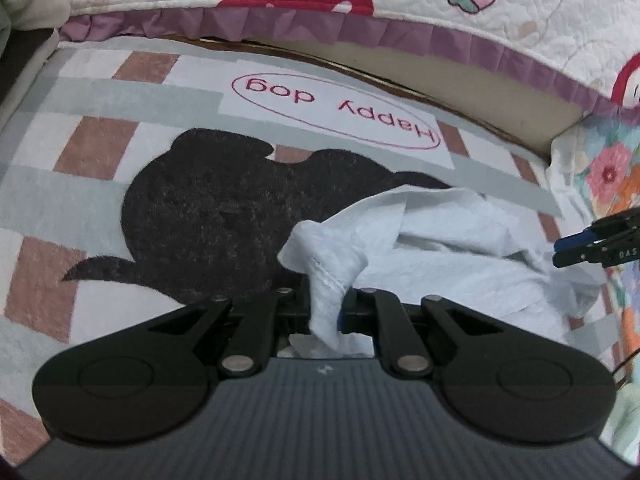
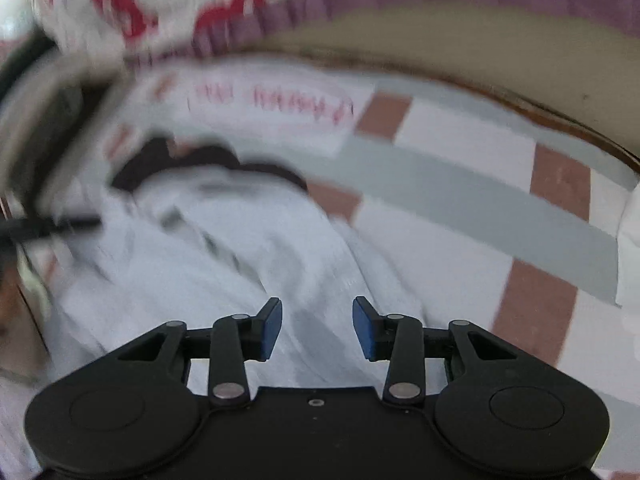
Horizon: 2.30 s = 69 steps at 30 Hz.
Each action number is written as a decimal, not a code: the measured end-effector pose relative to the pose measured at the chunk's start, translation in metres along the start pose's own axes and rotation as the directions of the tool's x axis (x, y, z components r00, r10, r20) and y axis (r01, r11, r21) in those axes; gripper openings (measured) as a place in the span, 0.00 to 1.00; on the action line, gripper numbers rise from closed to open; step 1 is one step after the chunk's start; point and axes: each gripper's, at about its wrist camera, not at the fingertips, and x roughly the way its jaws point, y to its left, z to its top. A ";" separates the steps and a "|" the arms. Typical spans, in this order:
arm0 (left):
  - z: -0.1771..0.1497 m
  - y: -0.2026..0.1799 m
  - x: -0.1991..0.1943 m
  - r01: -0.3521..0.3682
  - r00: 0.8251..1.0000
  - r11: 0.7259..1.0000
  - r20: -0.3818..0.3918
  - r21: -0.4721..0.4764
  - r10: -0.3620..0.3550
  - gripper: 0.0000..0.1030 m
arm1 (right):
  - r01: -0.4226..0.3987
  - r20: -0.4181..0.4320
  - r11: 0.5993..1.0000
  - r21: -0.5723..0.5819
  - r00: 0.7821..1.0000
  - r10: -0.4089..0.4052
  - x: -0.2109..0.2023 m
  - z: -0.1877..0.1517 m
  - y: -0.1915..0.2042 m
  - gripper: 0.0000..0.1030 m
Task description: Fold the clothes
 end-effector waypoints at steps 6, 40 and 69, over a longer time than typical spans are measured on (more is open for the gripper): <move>0.002 0.008 0.004 0.030 0.999 0.998 -0.012 -0.051 -0.031 0.09 | 0.043 -0.014 0.996 -0.073 0.999 -0.044 0.014 0.006 -0.003 0.40; 0.085 -0.043 -0.013 -0.028 0.983 0.957 0.179 0.290 -0.026 0.10 | 0.467 0.300 0.883 -0.038 0.849 -0.436 -0.071 0.062 0.001 0.04; 0.064 -0.038 0.132 0.236 0.947 0.966 -0.199 -0.104 -0.252 0.48 | 0.587 0.181 0.774 0.236 0.757 -0.628 -0.073 0.029 -0.075 0.03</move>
